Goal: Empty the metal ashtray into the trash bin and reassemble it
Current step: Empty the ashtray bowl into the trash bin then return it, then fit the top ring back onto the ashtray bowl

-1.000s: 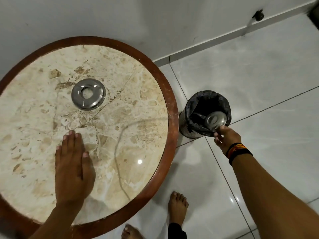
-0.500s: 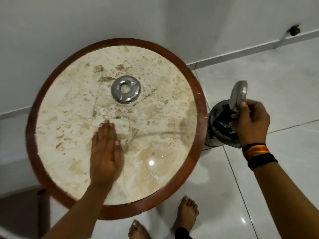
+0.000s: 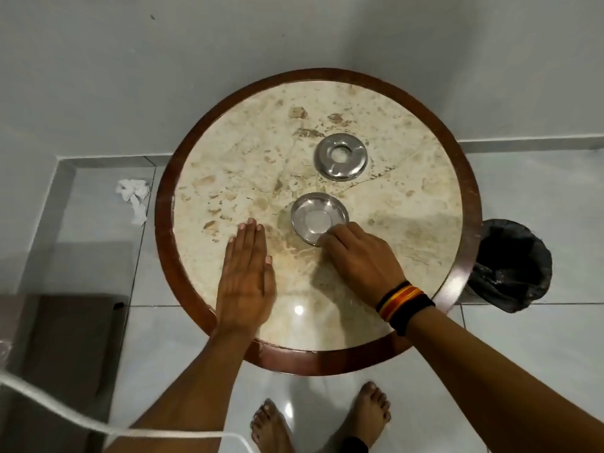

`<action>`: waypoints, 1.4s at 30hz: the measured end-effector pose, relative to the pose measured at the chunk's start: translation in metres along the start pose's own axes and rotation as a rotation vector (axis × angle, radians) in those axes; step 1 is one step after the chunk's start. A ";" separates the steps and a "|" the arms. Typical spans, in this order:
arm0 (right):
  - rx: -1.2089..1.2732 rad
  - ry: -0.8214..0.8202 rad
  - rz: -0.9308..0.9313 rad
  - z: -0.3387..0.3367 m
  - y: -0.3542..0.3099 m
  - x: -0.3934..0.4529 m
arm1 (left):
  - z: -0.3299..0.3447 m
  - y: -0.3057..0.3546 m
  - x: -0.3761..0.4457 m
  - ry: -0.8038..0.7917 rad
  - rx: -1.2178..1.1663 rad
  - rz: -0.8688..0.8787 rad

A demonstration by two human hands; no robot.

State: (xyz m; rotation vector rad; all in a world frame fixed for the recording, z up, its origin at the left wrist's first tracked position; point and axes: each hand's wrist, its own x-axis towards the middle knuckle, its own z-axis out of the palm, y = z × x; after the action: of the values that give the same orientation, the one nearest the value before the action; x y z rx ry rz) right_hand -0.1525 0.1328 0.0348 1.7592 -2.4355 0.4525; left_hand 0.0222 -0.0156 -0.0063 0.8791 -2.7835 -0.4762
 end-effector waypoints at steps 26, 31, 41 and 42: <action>0.012 -0.581 0.819 -0.004 0.069 0.191 | 0.005 -0.011 0.003 0.039 -0.107 0.013; 0.054 -0.598 0.895 -0.002 0.072 0.195 | 0.006 -0.011 0.009 0.023 -0.087 0.006; 0.101 -0.354 0.870 0.013 0.059 0.171 | 0.005 -0.011 0.010 0.003 -0.081 -0.008; 0.095 -0.313 0.838 0.015 0.056 0.166 | 0.004 -0.010 0.010 -0.005 -0.084 -0.014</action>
State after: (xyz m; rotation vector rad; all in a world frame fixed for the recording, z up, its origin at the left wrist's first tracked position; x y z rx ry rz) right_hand -0.2582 -0.0064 0.0525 0.7774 -3.3578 0.3660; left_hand 0.0182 -0.0286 -0.0131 0.8807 -2.7414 -0.5944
